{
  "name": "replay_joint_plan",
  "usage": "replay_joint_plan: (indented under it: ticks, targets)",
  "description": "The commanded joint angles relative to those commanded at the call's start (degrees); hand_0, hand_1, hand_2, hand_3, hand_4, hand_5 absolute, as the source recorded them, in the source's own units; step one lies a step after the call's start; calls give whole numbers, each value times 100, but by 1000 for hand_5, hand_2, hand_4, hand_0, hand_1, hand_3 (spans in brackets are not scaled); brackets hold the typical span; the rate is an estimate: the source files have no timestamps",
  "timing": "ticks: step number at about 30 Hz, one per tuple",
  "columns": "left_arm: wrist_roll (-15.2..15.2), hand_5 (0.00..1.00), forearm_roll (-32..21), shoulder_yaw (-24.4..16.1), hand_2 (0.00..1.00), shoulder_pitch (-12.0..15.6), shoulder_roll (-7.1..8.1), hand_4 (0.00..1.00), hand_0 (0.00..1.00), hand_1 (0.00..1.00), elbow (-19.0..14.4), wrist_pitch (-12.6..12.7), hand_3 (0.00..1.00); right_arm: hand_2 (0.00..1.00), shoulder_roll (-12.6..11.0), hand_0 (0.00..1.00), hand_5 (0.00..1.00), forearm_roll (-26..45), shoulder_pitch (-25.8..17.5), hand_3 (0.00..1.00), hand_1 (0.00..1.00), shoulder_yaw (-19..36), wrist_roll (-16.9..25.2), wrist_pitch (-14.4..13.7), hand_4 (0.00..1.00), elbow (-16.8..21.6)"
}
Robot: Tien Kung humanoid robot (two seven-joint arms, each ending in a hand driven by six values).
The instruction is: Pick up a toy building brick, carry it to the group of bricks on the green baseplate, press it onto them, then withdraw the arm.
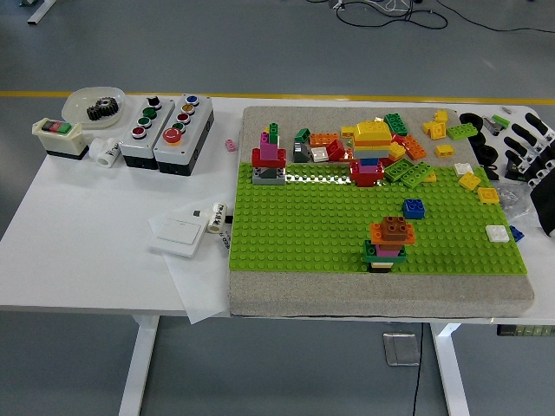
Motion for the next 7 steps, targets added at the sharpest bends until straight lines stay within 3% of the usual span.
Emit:
replay_joint_plan:
  ticks: [7]
  targets:
    - [-74, 656, 148, -14, 748, -3, 3, 749, 700, 683, 18, 11, 652, 876, -23, 937, 925, -62, 13, 922, 853, 41, -3, 13, 998, 29]
